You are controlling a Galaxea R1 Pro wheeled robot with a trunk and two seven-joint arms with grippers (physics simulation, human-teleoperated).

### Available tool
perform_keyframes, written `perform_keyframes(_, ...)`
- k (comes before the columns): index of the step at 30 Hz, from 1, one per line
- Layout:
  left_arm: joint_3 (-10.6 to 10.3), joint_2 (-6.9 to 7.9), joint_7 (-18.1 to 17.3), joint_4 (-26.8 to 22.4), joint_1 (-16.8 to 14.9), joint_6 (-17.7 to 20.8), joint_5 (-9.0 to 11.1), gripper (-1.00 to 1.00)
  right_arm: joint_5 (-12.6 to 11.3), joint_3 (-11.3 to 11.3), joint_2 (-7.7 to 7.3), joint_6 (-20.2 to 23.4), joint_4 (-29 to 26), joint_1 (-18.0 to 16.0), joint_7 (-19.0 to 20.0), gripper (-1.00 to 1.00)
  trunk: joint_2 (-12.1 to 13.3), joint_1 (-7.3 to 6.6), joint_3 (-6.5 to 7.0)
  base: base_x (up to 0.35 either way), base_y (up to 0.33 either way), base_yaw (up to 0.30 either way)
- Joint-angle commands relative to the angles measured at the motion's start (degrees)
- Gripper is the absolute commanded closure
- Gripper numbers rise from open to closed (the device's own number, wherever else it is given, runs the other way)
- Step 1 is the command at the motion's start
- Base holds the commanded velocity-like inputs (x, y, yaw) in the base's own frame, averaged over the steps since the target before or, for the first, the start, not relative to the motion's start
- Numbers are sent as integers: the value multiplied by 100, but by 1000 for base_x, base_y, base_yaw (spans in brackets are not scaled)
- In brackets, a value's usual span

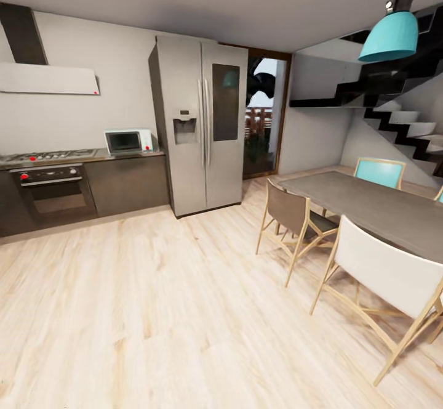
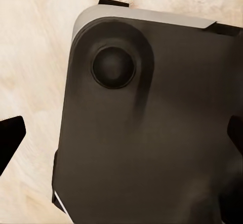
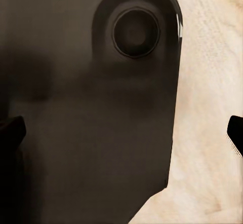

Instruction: In the kitchen, take the popcorn bag from the countertop, put it into the microwave, and heat it until the popcorn is cooked so the cooked popcorn ends up inside the bag.

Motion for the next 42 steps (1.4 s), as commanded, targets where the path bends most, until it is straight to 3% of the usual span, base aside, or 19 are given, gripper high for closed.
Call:
perform_keyframes(1,4,-6,4,-6,1,-5,35,-100,1,3,0,-19,-1,0,-1,-100,-2,0,-4,0,0,274)
perform_keyframes(22,4,-18,22,-8,1,-8,18,-100,1,3,1,-19,-1,0,-1,-100,-2,0,-4,10,0,274)
perform_keyframes(37,1,-9,22,9,1,-2,21,-100,1,3,1,-19,0,0,-1,-100,-2,0,-4,299,0,274)
perform_keyframes(42,-5,-9,22,33,1,1,35,-100,1,3,-7,-17,-1,0,-1,-100,-2,0,-4,322,0,56)
